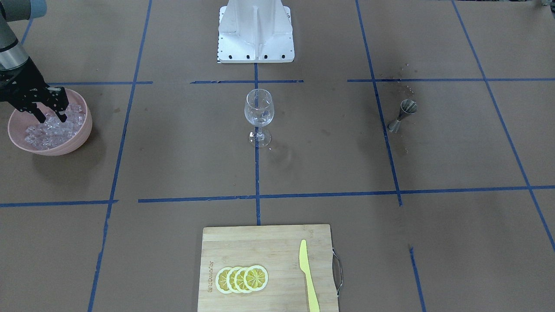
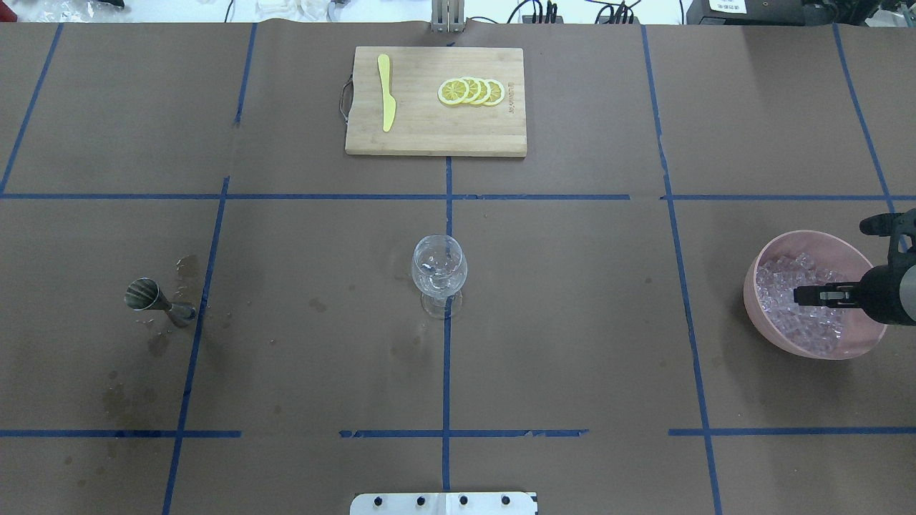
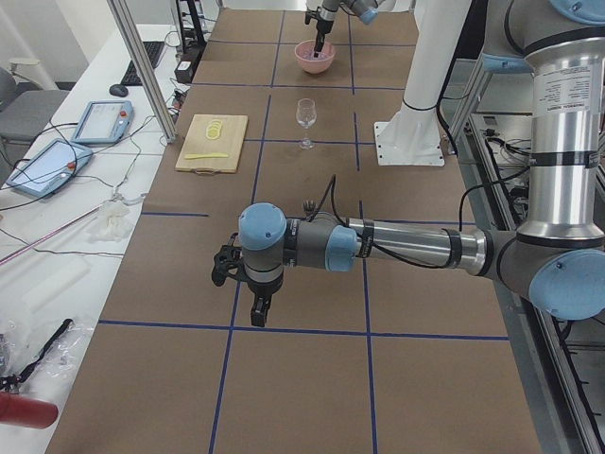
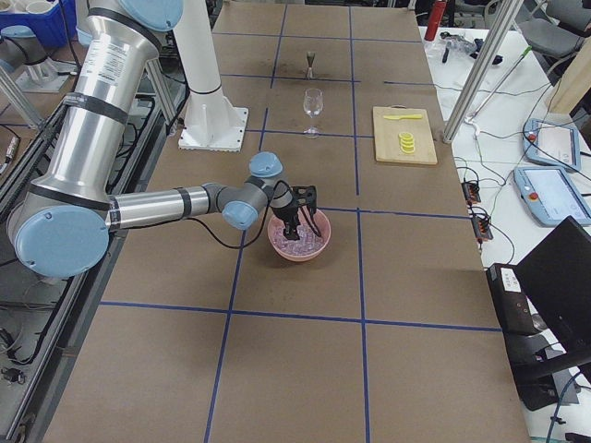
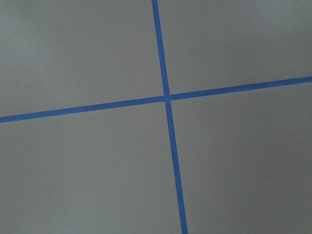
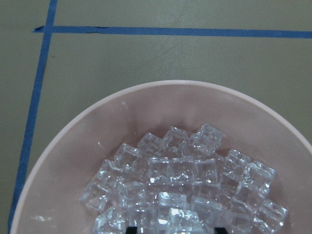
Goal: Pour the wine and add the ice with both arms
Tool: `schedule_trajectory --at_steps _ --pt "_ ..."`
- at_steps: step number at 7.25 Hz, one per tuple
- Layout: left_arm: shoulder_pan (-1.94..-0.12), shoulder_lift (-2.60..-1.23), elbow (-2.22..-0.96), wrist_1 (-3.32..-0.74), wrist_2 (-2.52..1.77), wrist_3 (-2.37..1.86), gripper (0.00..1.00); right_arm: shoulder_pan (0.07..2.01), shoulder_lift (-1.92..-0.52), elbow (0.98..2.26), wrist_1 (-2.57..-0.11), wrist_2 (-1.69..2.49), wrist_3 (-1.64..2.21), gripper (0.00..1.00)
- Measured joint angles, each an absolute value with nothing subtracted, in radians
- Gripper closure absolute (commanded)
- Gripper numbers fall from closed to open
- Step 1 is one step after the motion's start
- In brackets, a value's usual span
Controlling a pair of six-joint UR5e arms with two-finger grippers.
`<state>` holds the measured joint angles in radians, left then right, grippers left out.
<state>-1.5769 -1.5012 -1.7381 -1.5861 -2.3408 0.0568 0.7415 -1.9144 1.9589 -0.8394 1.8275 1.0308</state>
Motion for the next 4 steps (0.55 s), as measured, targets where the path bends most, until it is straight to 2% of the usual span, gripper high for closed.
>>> schedule_trajectory --at_steps 1,4 --pt "-1.577 -1.501 -1.738 -1.586 -2.341 0.057 0.0 0.74 -1.914 1.959 -0.84 1.827 1.024 1.0" --pt "-1.577 -1.501 -1.735 -1.586 -2.341 0.057 0.0 0.756 -1.913 1.983 -0.846 1.851 0.971 1.0"
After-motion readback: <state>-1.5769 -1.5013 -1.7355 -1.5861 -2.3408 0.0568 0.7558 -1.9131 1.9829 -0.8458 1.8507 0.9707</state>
